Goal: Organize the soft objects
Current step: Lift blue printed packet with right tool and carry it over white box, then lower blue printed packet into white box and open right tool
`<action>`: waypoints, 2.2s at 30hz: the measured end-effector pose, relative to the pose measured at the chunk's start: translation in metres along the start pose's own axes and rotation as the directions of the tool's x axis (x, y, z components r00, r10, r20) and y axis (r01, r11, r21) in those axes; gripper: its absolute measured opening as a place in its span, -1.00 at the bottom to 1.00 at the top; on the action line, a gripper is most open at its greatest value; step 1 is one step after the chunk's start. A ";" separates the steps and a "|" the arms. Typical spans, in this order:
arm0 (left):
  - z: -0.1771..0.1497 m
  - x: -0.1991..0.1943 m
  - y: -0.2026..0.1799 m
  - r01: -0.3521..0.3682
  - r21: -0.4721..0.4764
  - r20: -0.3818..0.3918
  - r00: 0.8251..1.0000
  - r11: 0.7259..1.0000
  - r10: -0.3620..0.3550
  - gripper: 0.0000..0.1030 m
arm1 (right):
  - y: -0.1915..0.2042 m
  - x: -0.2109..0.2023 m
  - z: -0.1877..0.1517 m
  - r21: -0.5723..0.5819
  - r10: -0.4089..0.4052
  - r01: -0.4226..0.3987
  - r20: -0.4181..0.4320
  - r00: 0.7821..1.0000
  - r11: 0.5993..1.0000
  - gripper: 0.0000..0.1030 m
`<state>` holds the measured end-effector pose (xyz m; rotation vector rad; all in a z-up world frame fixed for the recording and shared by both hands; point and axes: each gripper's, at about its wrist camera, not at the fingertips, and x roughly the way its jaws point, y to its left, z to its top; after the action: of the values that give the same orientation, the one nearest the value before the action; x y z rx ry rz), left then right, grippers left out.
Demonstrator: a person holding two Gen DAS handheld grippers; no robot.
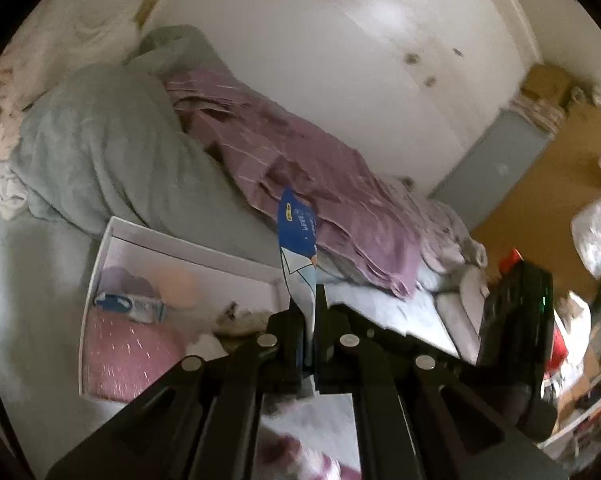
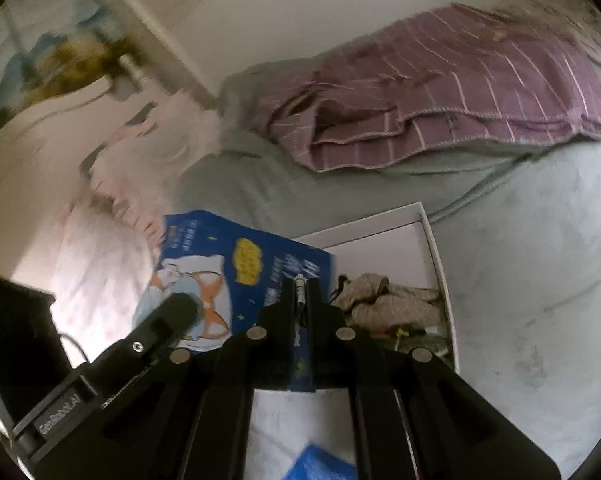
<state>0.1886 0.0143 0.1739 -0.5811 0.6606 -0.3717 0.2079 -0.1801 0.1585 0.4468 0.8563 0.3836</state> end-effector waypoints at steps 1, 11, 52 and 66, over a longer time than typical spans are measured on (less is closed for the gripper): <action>-0.001 0.006 0.006 0.006 -0.013 -0.001 1.000 1.000 -0.006 -0.98 | -0.004 0.009 0.000 0.013 0.009 -0.009 0.001 1.000 1.000 -0.87; -0.012 0.058 0.114 -0.005 -0.266 0.030 0.999 0.964 0.013 -0.98 | -0.051 0.047 -0.005 0.117 0.067 -0.073 0.055 0.996 0.990 -0.87; -0.012 0.060 0.055 -0.343 0.083 -0.076 0.934 0.936 0.349 -0.34 | -0.053 0.052 -0.005 -0.192 -0.402 0.415 0.101 0.910 0.889 -0.87; -0.036 0.073 0.029 -0.373 0.192 -0.099 0.913 0.908 0.396 -0.41 | -0.070 0.058 0.005 -0.067 -0.084 0.093 0.132 0.988 0.993 0.26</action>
<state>0.2219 -0.0133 0.0990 -0.2532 0.8473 -0.0930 0.2564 -0.2121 0.0884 0.3604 0.7318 0.2998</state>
